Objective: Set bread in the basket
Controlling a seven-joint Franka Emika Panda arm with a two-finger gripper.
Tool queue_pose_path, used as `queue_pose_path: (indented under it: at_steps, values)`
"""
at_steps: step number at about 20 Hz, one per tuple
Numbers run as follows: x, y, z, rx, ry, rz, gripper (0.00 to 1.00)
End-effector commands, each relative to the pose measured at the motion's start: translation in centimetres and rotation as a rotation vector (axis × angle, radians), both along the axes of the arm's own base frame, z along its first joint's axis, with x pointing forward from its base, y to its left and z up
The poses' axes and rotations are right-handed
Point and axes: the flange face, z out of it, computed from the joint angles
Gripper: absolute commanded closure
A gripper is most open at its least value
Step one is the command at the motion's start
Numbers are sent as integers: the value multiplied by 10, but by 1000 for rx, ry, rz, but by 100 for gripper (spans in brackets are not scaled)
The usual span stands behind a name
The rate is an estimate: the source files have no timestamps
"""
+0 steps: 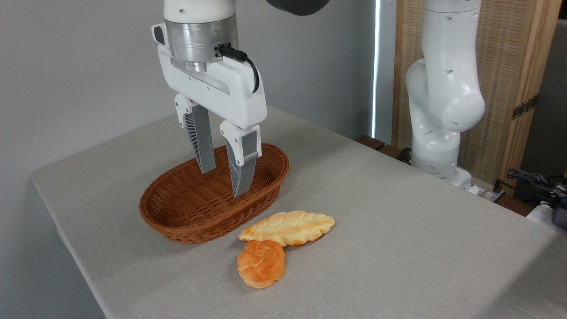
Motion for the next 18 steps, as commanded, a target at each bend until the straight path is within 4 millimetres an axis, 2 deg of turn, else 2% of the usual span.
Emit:
queue_pose_path:
  at_steps: [1, 7, 12, 17, 18]
  values:
    - [-3, 1, 1, 9, 19, -15, 0]
    - [-6, 3, -7, 10, 47, -11, 0]
    - [-6, 14, -45, 19, 102, -30, 0]
    - [-7, 50, -77, 23, 119, -121, 0]
    - [-6, 51, -88, 27, 125, -132, 0]
